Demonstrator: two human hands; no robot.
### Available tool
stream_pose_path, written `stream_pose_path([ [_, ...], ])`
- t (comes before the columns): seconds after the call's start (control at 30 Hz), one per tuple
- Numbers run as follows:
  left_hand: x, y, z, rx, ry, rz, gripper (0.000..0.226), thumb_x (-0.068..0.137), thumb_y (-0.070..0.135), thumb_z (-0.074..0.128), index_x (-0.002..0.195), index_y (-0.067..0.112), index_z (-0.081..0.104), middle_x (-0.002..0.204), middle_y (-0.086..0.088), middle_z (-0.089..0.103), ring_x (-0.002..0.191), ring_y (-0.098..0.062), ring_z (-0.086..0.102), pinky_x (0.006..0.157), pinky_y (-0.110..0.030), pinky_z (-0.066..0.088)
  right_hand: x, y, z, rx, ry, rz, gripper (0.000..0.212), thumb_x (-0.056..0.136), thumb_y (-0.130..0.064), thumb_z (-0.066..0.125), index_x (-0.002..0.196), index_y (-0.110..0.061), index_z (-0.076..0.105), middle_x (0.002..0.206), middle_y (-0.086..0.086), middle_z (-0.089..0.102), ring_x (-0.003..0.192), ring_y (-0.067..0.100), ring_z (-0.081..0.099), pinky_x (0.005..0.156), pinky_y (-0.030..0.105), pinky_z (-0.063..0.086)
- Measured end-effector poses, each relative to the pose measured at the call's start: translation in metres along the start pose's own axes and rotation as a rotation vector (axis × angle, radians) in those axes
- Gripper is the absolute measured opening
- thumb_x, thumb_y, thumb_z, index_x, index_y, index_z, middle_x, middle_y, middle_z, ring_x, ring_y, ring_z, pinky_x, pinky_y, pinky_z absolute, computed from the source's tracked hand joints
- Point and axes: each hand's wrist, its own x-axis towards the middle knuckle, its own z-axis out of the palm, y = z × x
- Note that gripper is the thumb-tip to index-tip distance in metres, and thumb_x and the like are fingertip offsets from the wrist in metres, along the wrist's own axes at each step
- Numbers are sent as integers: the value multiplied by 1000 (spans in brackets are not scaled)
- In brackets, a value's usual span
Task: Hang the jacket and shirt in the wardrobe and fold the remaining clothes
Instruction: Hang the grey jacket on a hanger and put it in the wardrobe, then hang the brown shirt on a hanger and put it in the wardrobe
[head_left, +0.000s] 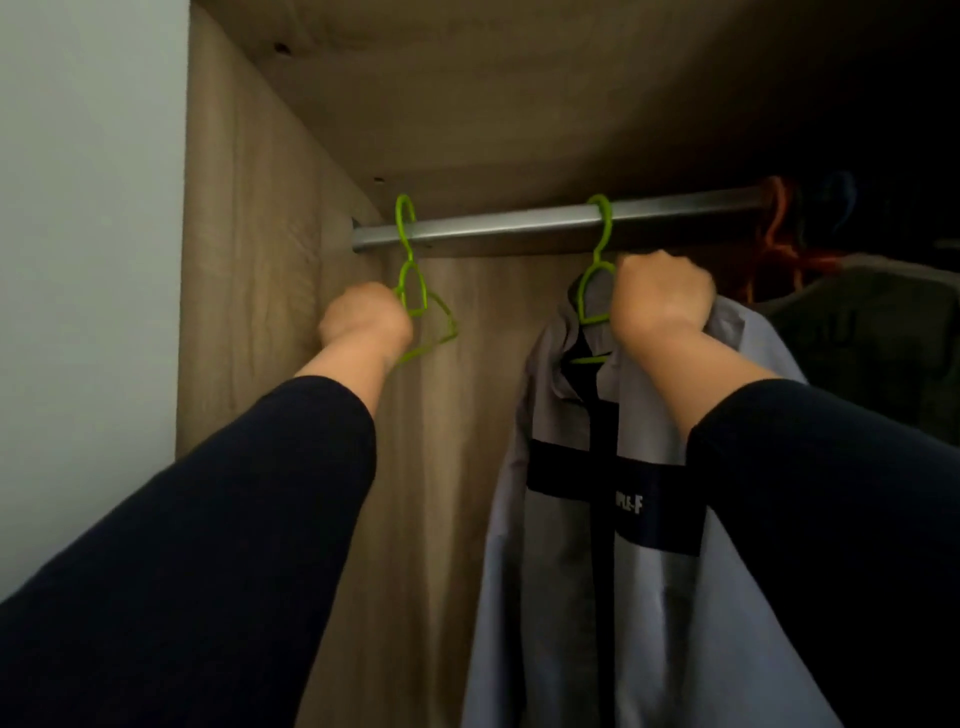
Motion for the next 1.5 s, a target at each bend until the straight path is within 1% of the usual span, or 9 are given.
stream_pose_path([
  [0.23,-22,18,-6,-50,100,17,34,93,5,40,119,0,61,125,-19,60,117,-36,56,91,-39,46,-10,-3,-5,-32,-6,-43,19,90,-3,50,104,-5,63,103,15,64,98,35,61,64,36,39],
  [0.43,-81,6,33,-127,-1,21,30,96,10,41,120,4,57,124,-19,60,116,-38,56,89,-40,46,-47,-12,8,54,66,-235,31,84,-7,52,112,-10,63,123,13,58,121,33,44,101,46,30],
  [0.53,-123,-5,54,-148,-80,9,27,97,13,39,117,4,56,122,-20,60,115,-39,56,87,-41,46,-83,-29,22,316,-64,-276,32,88,-9,48,114,-14,66,115,10,65,113,31,54,92,40,38],
  [0.67,-189,-20,72,-150,-172,-43,27,99,14,34,114,5,55,119,-19,62,112,-39,58,86,-40,46,-138,-50,41,855,-492,-18,26,94,-21,52,105,-10,73,112,14,70,107,31,63,88,33,49],
  [0.83,-272,-35,80,-77,-263,-134,25,100,12,32,115,6,51,117,-16,62,108,-35,59,77,-37,44,-203,-67,56,1152,-921,272,31,93,-37,54,96,-9,66,98,16,72,76,25,64,62,28,45],
  [1.0,-348,-22,79,-21,-311,-241,21,100,11,34,116,7,47,112,-14,63,100,-32,62,70,-35,44,-247,-47,53,1096,-1040,241,31,87,-37,65,89,-6,66,63,6,66,55,19,67,62,32,58],
  [1.17,-419,4,66,-72,-322,-333,23,101,17,35,115,5,47,112,-16,61,98,-34,61,70,-37,44,-289,-7,34,1123,-1114,189,21,86,-25,68,75,-9,61,58,6,64,52,18,65,60,32,58],
  [1.37,-485,18,26,-41,-297,-454,59,98,52,15,110,12,55,108,-11,62,98,-31,59,82,-39,48,-328,35,-15,1166,-1214,101,21,89,-19,63,75,-4,60,64,15,67,68,31,72,66,41,61],
  [1.5,-503,11,-23,50,-206,-511,52,97,50,24,122,13,51,123,-10,55,112,-32,54,90,-42,44,-345,55,-58,1162,-1248,-63,21,92,-18,56,75,-5,60,51,10,65,52,21,69,49,24,57],
])
